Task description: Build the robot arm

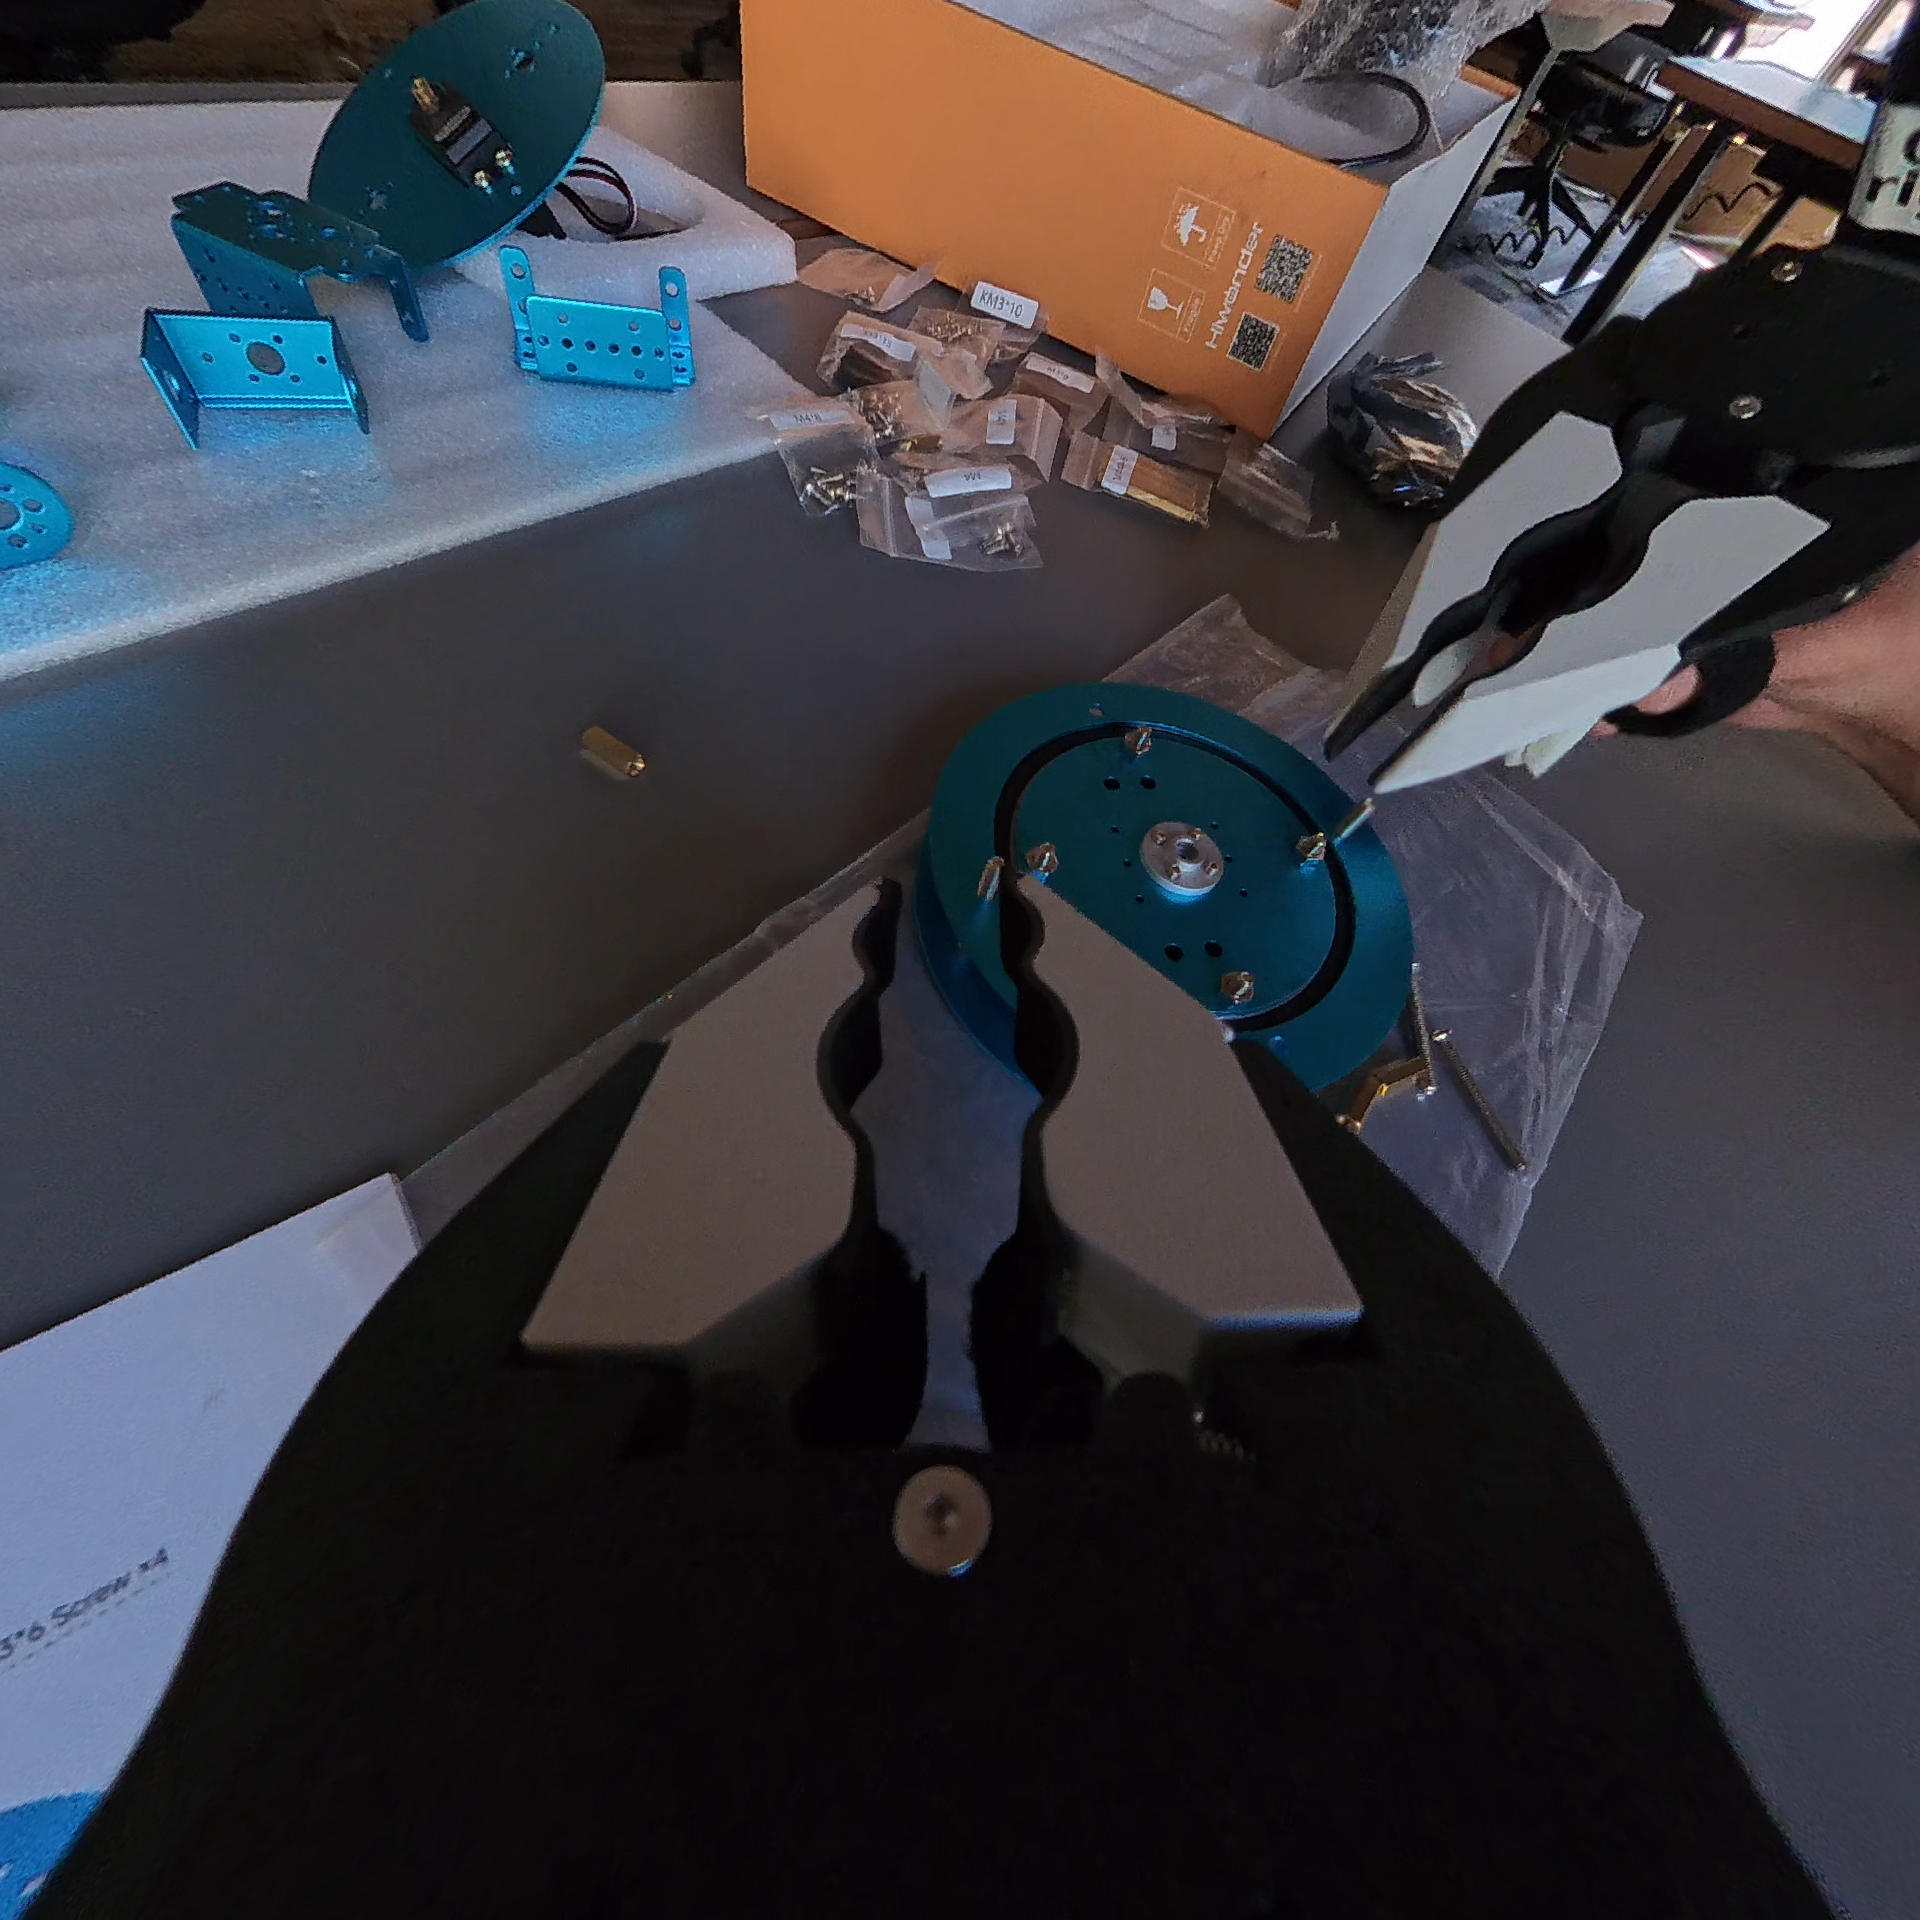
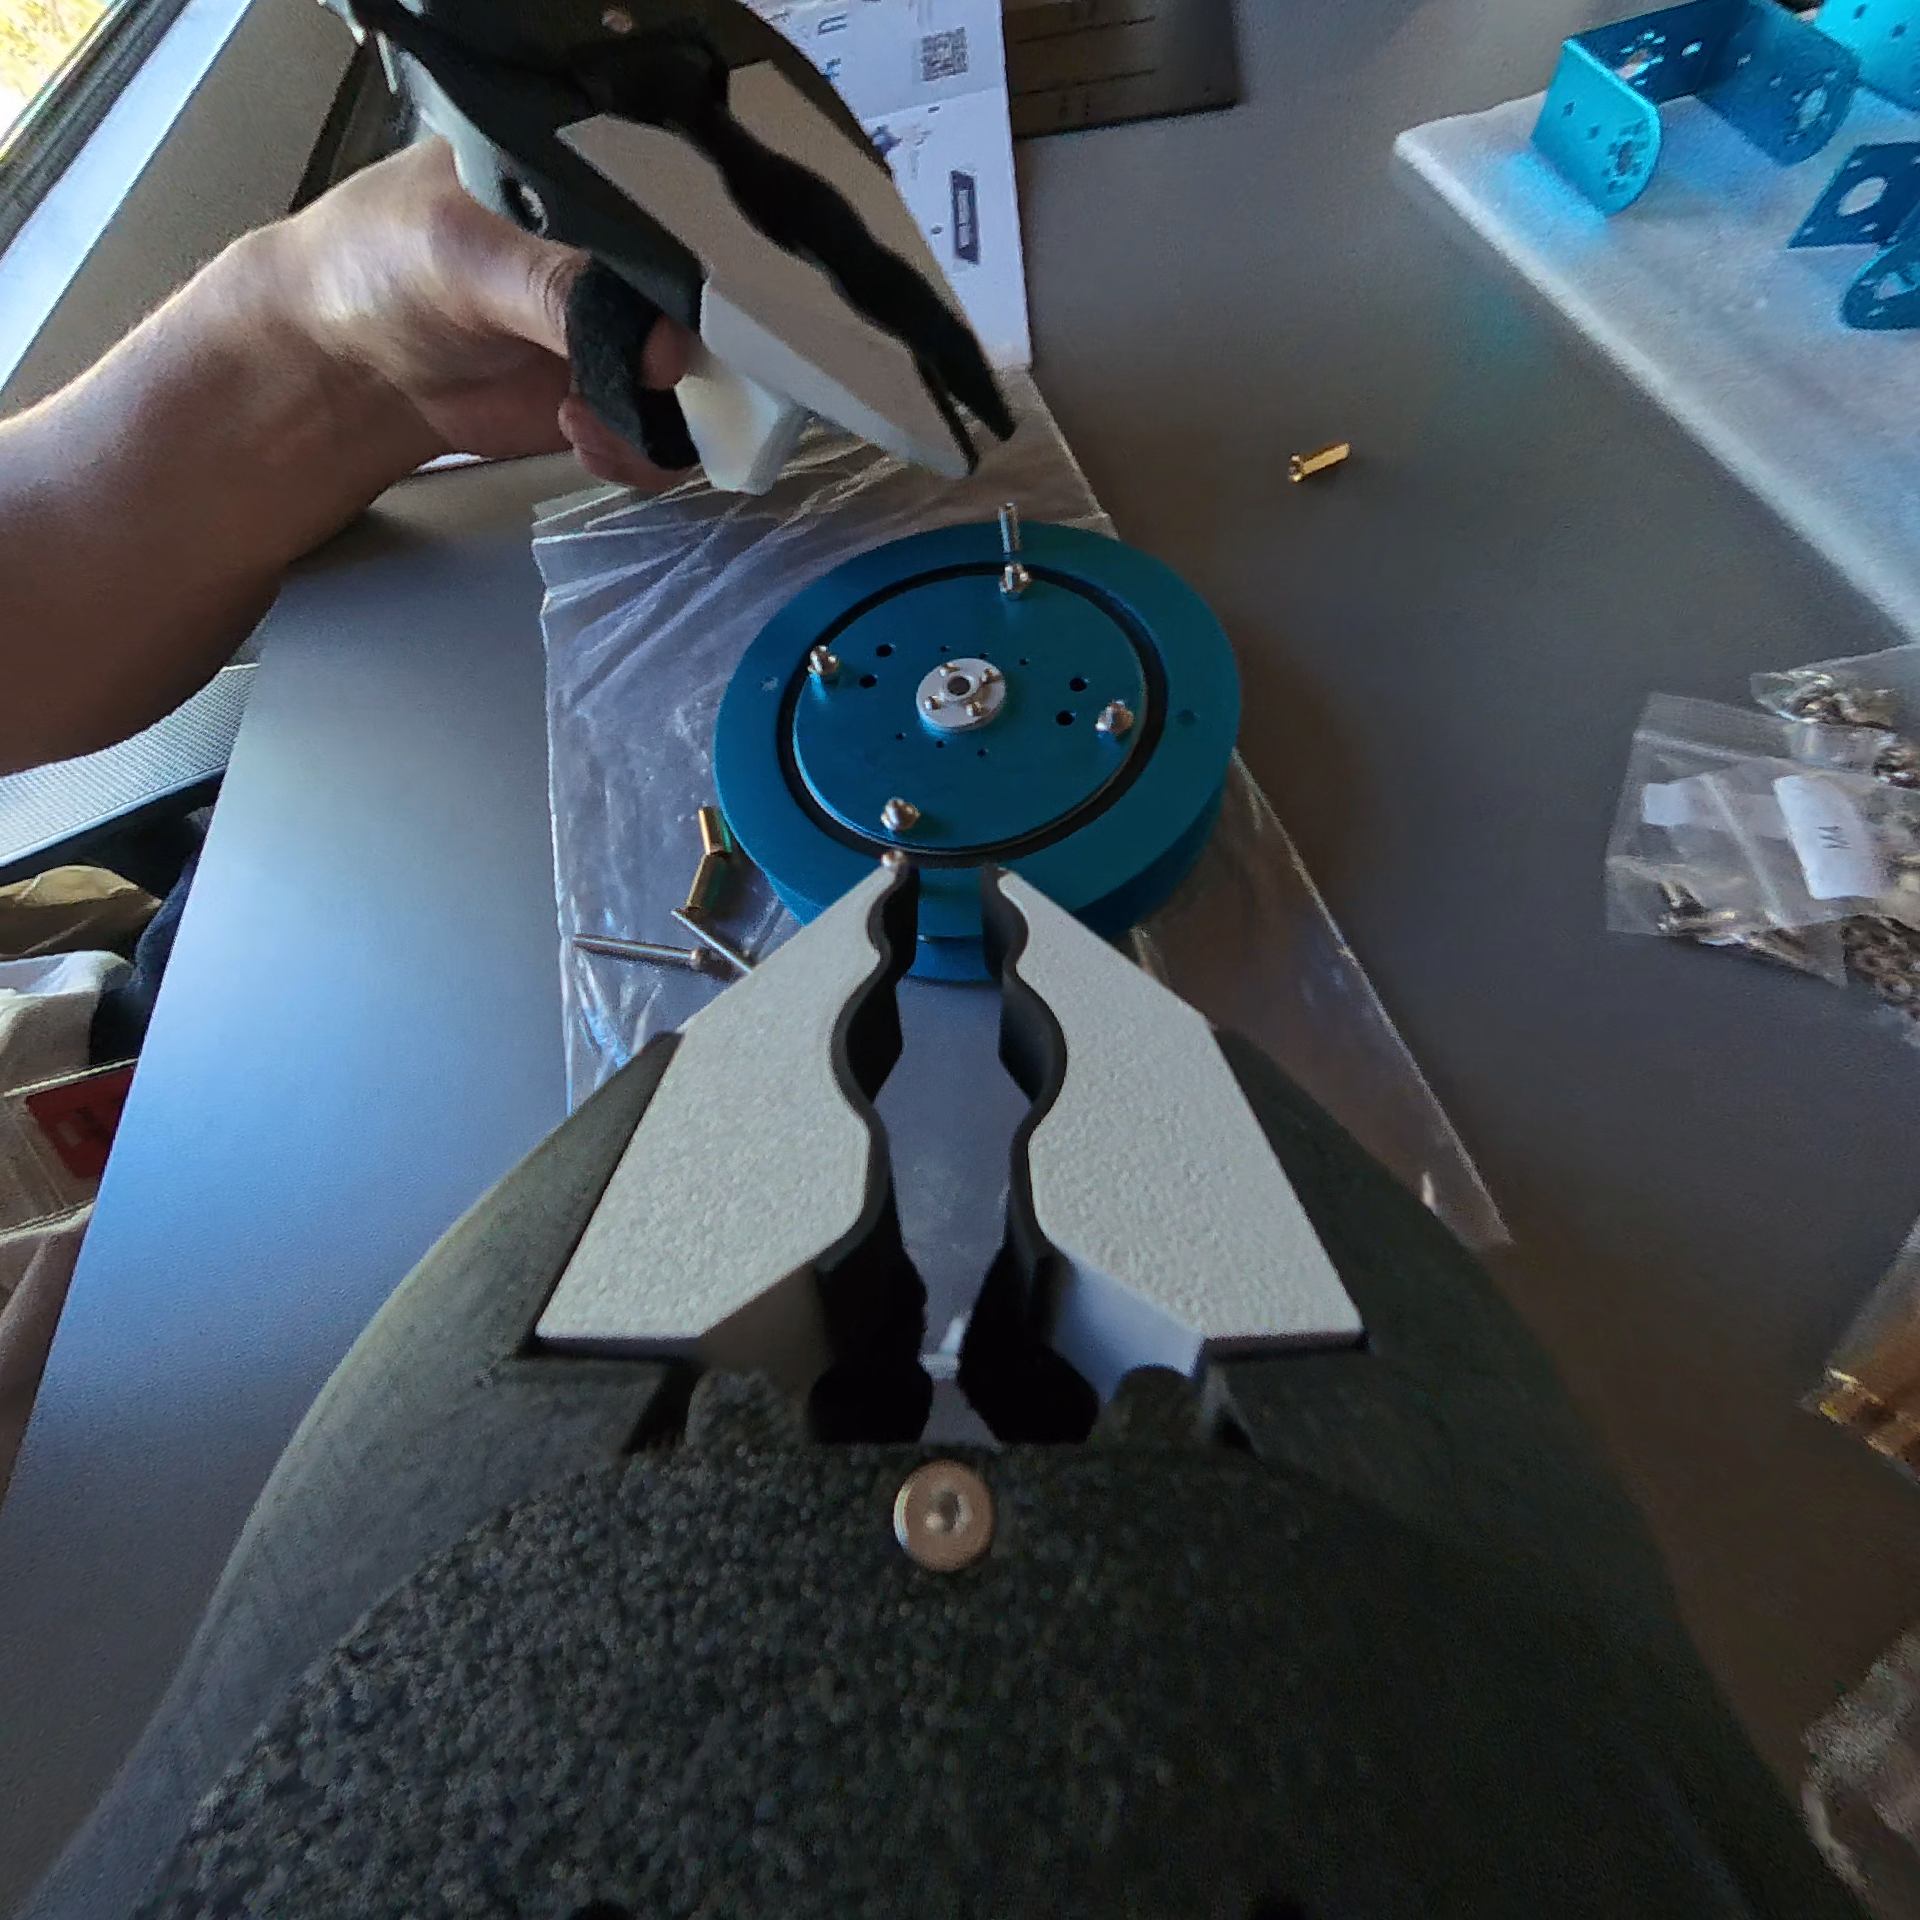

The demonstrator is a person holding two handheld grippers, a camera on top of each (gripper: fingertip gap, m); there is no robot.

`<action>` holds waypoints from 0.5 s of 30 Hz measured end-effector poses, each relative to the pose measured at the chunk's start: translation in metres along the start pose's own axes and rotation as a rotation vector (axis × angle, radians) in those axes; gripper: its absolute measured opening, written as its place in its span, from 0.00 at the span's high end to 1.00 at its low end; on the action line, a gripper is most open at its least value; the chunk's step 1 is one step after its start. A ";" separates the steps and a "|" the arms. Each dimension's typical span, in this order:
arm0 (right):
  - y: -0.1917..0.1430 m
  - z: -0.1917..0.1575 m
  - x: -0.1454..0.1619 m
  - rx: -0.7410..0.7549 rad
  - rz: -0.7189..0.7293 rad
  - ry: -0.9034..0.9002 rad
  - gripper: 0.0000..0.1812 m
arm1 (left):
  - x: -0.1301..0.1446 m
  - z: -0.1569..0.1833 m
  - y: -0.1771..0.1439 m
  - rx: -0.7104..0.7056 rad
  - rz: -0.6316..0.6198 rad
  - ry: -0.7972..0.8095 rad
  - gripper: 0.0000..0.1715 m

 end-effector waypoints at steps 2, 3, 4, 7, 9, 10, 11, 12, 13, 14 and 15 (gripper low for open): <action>-0.003 0.007 0.001 0.028 0.007 0.006 0.89 | 0.002 0.000 0.000 -0.009 -0.018 0.011 0.89; -0.003 0.010 0.003 0.036 0.012 0.005 0.83 | 0.004 0.000 0.000 -0.009 -0.027 0.012 0.89; -0.002 0.011 0.005 0.037 0.011 0.013 0.78 | 0.005 0.001 0.000 -0.007 -0.035 0.012 0.89; 0.001 0.008 0.007 0.008 -0.018 0.028 0.76 | 0.006 0.000 0.001 -0.013 -0.051 0.016 0.89; 0.002 0.006 0.007 0.000 -0.024 0.023 0.76 | 0.007 0.000 0.001 -0.018 -0.056 0.016 0.89; 0.002 0.005 0.008 -0.009 -0.027 0.028 0.76 | 0.007 -0.001 0.000 -0.021 -0.061 0.015 0.89; 0.003 0.004 0.008 -0.019 -0.031 0.036 0.77 | 0.008 -0.002 0.000 -0.023 -0.066 0.015 0.89; 0.003 0.004 0.008 -0.024 -0.034 0.041 0.77 | 0.008 -0.002 0.000 -0.024 -0.070 0.013 0.89; 0.003 0.004 0.008 -0.022 -0.033 0.042 0.77 | 0.008 -0.002 0.000 -0.024 -0.073 0.012 0.89; 0.003 0.004 0.008 -0.020 -0.031 0.042 0.78 | 0.008 -0.002 0.000 -0.023 -0.076 0.012 0.89; 0.003 0.005 0.008 -0.018 -0.028 0.042 0.78 | 0.008 -0.002 0.000 -0.023 -0.076 0.014 0.89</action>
Point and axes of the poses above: each gripper's, where its closed fingertips meet, y out along the fingers, x out of its underside, z = x × y across the jaws, the point moved 7 cm from there along -y, back along the fingers, and after that the axes turned 13 degrees about z, right-handed, at the moved point
